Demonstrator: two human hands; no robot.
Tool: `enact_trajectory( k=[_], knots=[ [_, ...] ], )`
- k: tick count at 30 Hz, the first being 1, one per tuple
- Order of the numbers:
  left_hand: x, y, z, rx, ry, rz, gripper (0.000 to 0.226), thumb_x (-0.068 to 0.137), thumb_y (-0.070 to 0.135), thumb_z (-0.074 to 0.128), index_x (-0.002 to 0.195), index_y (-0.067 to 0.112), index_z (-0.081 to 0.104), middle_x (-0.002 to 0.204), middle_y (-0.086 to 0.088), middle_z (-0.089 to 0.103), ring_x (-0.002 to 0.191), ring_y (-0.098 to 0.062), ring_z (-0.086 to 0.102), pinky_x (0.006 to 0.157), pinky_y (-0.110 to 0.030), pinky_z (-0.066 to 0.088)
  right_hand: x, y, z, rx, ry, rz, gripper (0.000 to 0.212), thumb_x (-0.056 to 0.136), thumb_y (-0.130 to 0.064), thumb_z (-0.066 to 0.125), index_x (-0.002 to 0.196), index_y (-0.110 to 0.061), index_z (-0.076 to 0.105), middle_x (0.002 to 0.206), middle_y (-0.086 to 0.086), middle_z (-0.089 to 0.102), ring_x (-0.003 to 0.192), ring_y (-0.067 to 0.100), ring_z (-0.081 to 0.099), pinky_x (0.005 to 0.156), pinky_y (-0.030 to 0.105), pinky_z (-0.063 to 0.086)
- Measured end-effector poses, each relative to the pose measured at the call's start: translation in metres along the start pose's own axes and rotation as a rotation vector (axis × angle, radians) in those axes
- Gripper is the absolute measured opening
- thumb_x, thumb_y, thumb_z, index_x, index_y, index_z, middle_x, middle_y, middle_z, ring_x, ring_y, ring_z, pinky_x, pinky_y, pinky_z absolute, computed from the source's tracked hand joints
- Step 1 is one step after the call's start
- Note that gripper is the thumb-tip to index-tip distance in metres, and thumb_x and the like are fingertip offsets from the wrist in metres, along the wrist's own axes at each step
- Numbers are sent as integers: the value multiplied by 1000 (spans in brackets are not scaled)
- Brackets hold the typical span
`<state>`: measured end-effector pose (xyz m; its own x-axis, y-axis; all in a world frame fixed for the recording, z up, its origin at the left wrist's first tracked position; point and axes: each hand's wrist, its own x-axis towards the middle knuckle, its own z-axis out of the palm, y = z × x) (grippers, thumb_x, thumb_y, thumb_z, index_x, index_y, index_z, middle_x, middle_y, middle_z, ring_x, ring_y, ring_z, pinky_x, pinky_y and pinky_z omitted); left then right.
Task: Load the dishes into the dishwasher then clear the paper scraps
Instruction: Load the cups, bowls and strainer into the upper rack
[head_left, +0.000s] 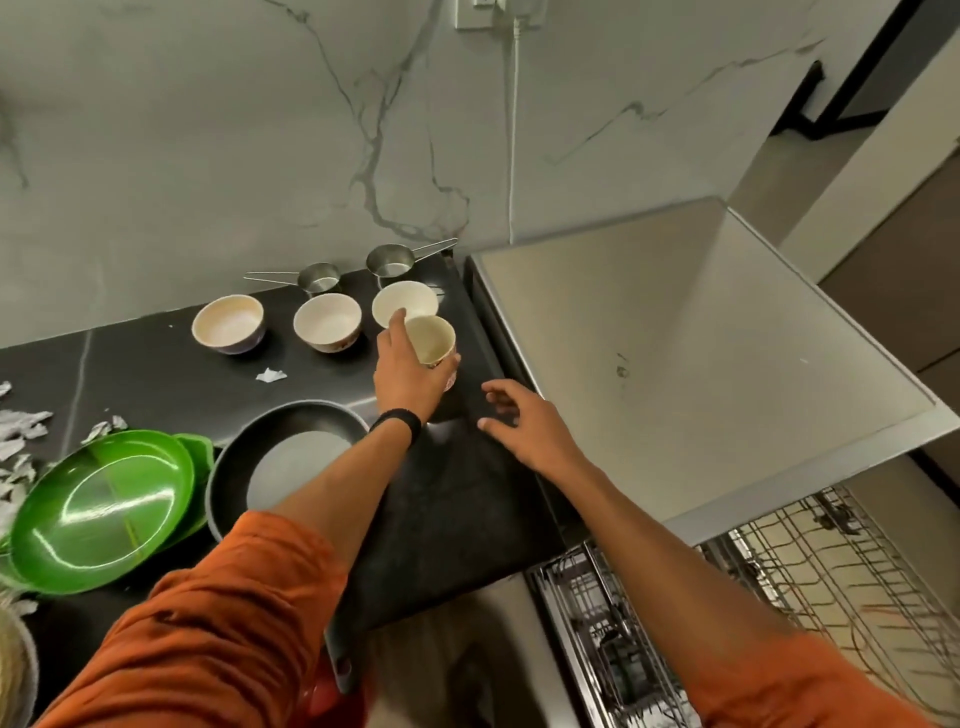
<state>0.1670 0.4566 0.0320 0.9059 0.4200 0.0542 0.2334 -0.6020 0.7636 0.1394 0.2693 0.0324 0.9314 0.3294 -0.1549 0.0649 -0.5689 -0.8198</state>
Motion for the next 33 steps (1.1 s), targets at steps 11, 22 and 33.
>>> enact_trajectory(
  k=[11, 22, 33],
  knots=[
    [-65, 59, 32, -29, -180, 341, 75, 75, 70, 61, 138, 31, 47, 118, 6, 46, 104, -12, 53, 84, -29, 48, -28, 21, -23, 161, 184, 65, 108, 67, -51, 86, 151, -43, 20, 150, -2, 42, 132, 21, 49, 106, 47, 49],
    [-184, 135, 159, -105, -544, 402, 41, 103, 50, 41, 136, 27, 49, 117, -2, 66, 99, -18, 65, 80, -34, 53, -193, 126, -136, 180, 562, 229, 86, 64, -38, 94, 129, -30, 38, 111, -5, 60, 94, 8, 64, 68, 18, 55],
    [-320, 213, 265, 20, -909, 603, 44, 95, 60, 53, 120, 27, 67, 108, 5, 69, 97, -10, 63, 83, -29, 51, -327, 245, -223, 136, 603, 439, 90, 56, -30, 92, 130, -29, 42, 114, 0, 59, 95, 20, 63, 69, 37, 56]
  ],
)
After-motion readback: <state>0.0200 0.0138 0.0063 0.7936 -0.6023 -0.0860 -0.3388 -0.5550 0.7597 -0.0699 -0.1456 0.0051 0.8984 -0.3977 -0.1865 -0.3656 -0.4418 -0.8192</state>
